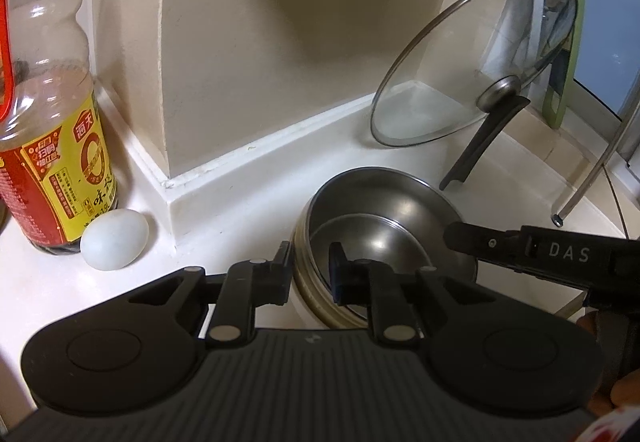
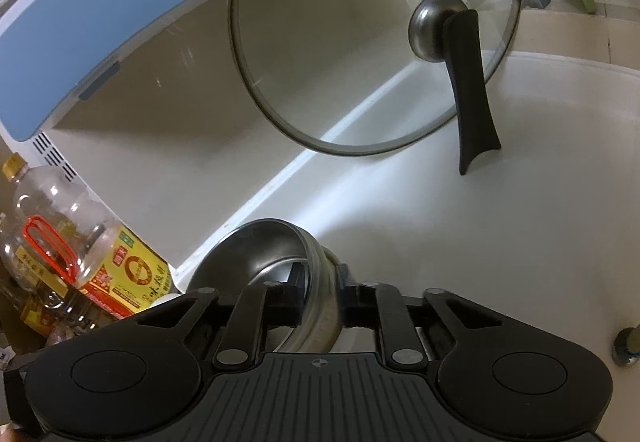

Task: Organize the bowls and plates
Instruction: 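Lift the bowl stack with both grippers and carry it toward the steel basin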

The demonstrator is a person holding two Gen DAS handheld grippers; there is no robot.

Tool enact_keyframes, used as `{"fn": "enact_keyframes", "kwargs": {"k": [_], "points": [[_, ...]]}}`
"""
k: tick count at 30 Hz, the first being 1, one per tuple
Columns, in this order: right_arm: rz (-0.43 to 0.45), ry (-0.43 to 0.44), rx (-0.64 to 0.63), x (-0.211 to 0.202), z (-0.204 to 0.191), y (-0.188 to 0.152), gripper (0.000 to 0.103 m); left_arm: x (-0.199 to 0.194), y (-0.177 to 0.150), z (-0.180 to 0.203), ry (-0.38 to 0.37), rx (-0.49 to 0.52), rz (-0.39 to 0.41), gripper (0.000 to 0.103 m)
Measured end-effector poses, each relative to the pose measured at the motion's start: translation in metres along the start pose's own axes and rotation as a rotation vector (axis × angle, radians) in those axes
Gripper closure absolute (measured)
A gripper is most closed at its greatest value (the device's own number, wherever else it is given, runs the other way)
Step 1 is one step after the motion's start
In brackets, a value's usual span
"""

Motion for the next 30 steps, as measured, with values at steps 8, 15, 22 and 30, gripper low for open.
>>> {"fn": "enact_keyframes", "kwargs": {"k": [8,15,22,30], "points": [[-0.057,-0.039,0.036,0.015,0.012,-0.006,0.063,0.013,-0.003,-0.003,0.010,-0.019,-0.057,0.072],[-0.092,-0.052,0.068,0.027,0.016,-0.007,0.074,0.021,-0.009,0.001,-0.010,-0.015,-0.082,0.074],[-0.116,-0.062,0.056,0.030,0.015,-0.008,0.076,0.018,-0.012,0.002,0.004,-0.011,-0.084,0.074],[-0.156,-0.041,0.051,0.034,0.007,-0.015,0.076,0.007,-0.020,-0.011,0.033,-0.034,-0.092,0.075]]}}
Point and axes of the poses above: each gripper's, at about its wrist camera, not at the fingertips, and x roughly the way its jaws point, z to its right, y to its top, the point moved 7 cm from there along x, roughly the way its jaws point, and after that the axes turned 15 degrees about y, right-handed, at the moved point
